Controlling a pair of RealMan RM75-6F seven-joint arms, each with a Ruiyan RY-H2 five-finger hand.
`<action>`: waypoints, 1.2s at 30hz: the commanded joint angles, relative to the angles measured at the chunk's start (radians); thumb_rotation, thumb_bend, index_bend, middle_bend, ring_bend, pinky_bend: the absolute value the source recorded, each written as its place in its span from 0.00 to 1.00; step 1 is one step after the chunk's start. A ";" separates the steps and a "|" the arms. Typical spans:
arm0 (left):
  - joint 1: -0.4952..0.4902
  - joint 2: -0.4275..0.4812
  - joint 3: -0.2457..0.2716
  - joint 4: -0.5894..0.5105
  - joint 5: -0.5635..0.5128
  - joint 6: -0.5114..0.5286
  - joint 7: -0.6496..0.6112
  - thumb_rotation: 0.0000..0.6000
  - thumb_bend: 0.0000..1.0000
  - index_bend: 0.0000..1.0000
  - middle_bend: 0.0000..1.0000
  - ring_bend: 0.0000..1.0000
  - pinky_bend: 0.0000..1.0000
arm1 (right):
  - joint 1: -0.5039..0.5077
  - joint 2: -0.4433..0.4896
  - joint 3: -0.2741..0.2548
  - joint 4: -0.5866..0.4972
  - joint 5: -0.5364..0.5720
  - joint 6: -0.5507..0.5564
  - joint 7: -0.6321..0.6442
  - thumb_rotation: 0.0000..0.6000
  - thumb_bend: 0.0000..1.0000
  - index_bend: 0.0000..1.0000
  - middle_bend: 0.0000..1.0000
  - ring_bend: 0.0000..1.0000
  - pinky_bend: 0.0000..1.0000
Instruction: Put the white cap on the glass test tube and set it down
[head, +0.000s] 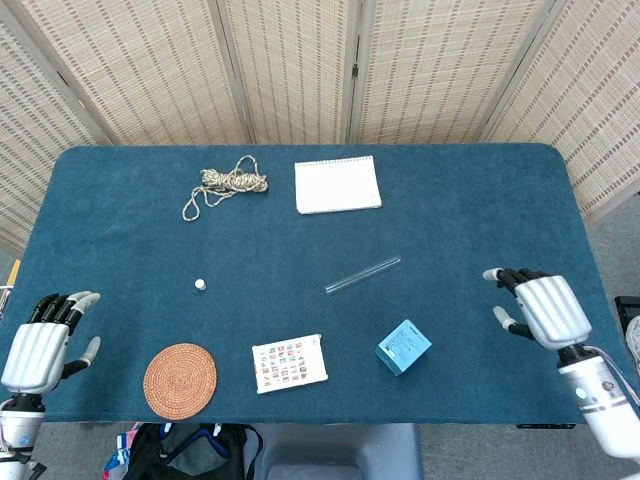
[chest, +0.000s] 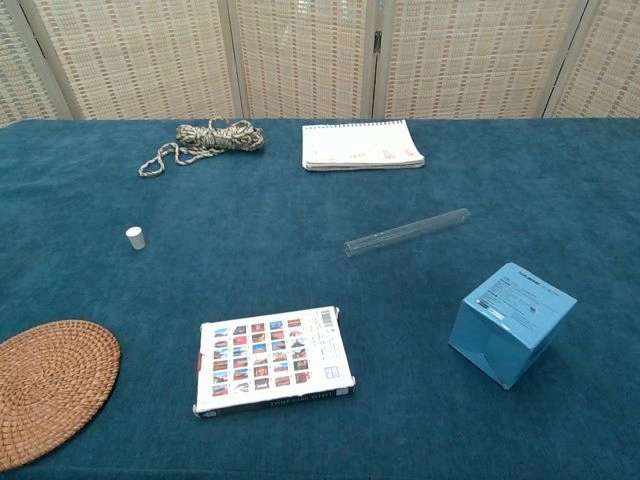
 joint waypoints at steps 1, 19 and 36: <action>0.000 0.003 0.001 -0.004 0.001 -0.001 0.004 1.00 0.34 0.20 0.23 0.20 0.15 | 0.124 0.008 0.046 0.011 0.019 -0.138 0.039 1.00 0.31 0.30 0.52 0.59 0.77; -0.014 0.022 0.005 -0.033 0.002 -0.022 0.027 1.00 0.34 0.20 0.23 0.20 0.15 | 0.529 -0.309 0.080 0.350 0.069 -0.533 0.105 1.00 0.29 0.33 0.94 0.98 1.00; -0.005 0.023 0.013 -0.034 -0.001 -0.014 0.031 1.00 0.34 0.20 0.23 0.20 0.15 | 0.668 -0.545 0.000 0.649 0.009 -0.600 0.222 1.00 0.28 0.42 1.00 1.00 1.00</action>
